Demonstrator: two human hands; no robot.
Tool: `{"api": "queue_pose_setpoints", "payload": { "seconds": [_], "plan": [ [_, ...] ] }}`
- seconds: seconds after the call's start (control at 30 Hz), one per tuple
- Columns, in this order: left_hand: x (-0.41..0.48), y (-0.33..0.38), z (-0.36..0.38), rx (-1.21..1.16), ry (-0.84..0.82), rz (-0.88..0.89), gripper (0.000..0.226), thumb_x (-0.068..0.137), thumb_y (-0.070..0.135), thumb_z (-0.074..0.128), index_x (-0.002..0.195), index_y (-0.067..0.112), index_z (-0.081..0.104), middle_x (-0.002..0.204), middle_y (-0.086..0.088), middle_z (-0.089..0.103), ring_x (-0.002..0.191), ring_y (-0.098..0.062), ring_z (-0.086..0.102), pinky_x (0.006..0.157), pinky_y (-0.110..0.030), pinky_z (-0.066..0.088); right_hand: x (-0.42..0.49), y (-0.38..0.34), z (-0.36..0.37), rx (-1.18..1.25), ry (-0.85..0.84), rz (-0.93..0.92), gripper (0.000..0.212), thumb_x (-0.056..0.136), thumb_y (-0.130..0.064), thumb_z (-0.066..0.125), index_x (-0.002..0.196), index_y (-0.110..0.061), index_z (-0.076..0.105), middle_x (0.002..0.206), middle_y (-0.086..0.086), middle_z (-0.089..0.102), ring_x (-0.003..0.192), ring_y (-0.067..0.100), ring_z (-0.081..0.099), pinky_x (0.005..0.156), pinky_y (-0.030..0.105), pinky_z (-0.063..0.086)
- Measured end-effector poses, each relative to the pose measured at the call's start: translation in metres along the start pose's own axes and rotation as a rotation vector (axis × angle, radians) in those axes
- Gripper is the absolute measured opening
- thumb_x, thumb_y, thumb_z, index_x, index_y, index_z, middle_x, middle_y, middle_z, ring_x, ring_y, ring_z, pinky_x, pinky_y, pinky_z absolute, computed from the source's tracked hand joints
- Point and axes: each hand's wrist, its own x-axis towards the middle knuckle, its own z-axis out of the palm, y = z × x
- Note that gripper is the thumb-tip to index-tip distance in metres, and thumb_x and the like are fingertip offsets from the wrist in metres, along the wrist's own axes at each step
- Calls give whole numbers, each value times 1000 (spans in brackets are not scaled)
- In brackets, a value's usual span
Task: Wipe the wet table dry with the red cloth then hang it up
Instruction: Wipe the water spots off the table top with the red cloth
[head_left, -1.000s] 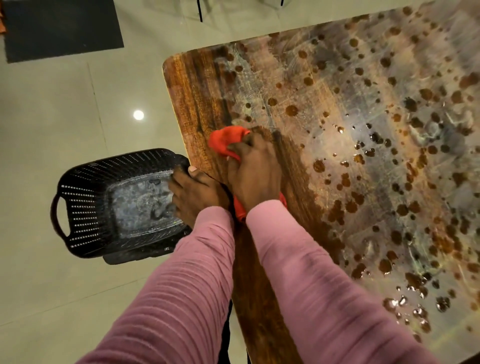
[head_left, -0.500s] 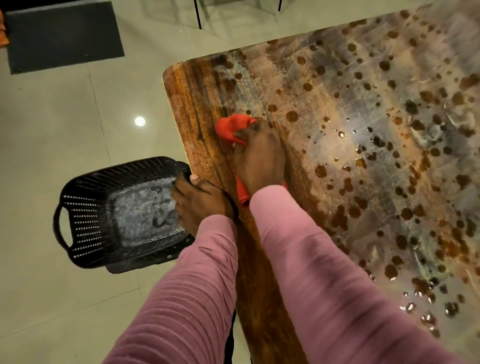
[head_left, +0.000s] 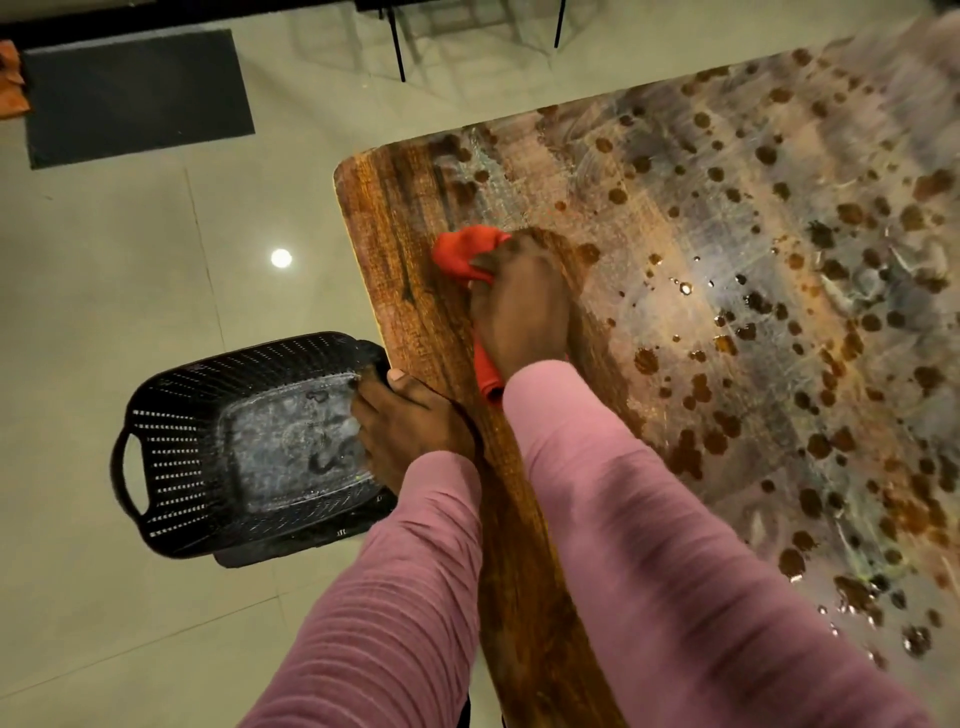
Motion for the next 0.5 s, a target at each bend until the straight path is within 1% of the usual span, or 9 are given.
{"api": "queue_pose_setpoints", "payload": {
  "seconds": [0.07, 0.13, 0.17, 0.23, 0.3, 0.33, 0.4, 0.47, 0.5],
  "plan": [
    [0, 1, 0, -12, -14, -10, 42, 101, 32, 33, 137, 15, 45, 139, -16, 47, 118, -39, 50, 92, -46, 38, 3, -3, 9, -36, -58, 2, 33, 92, -21, 48, 122, -28, 60, 122, 1, 56, 112, 23, 51, 88, 35, 47],
    [2, 1, 0, -23, -35, -18, 43, 102, 33, 32, 139, 16, 43, 142, -15, 45, 119, -39, 50, 93, -45, 38, 4, -3, 10, 36, 19, 22, 31, 90, -20, 53, 118, -25, 64, 119, 4, 59, 109, 25, 53, 88, 33, 47],
    [4, -1, -1, -31, -60, -29, 43, 102, 35, 31, 140, 18, 42, 144, -14, 43, 120, -38, 49, 94, -45, 38, 6, 0, 7, 61, 93, 90, 29, 89, -19, 56, 116, -24, 67, 118, 5, 61, 108, 26, 55, 86, 32, 45],
    [10, -4, -3, -65, -117, -69, 45, 101, 37, 30, 142, 21, 38, 146, -13, 41, 123, -37, 48, 100, -46, 36, 15, 10, 0, 180, 233, 324, 27, 87, -15, 59, 112, -22, 69, 116, 5, 64, 104, 26, 59, 80, 28, 44],
    [23, -1, -5, -119, -144, -90, 47, 98, 39, 34, 142, 23, 36, 144, -11, 44, 123, -35, 49, 103, -46, 37, 21, 9, 0, 256, 260, 411, 27, 87, -16, 60, 112, -22, 69, 115, 7, 65, 102, 27, 61, 79, 28, 45],
    [30, 6, -5, -143, -146, -88, 48, 96, 40, 35, 141, 24, 36, 143, -9, 45, 122, -35, 50, 103, -48, 37, 21, 4, 1, 258, 230, 402, 28, 87, -18, 61, 113, -22, 68, 116, 7, 64, 103, 28, 61, 83, 30, 46],
    [50, 27, -1, -167, -130, -72, 48, 96, 41, 33, 140, 23, 35, 143, -9, 44, 122, -35, 49, 103, -48, 36, 17, -8, 5, 216, 182, 295, 29, 87, -22, 61, 115, -23, 67, 117, 6, 64, 106, 27, 59, 87, 33, 46],
    [70, 54, 6, -158, -91, -72, 46, 99, 40, 30, 141, 22, 35, 144, -11, 43, 125, -36, 47, 100, -46, 34, 9, -16, 9, 183, 146, 158, 30, 86, -26, 55, 113, -23, 68, 114, 5, 64, 105, 29, 57, 85, 35, 46],
    [81, 65, 10, -156, -70, -82, 46, 100, 40, 29, 142, 21, 34, 144, -12, 43, 126, -37, 46, 99, -45, 34, 5, -19, 10, 197, 123, 87, 35, 85, -32, 48, 110, -22, 69, 112, 6, 65, 104, 29, 55, 83, 36, 46]
  ]
}}
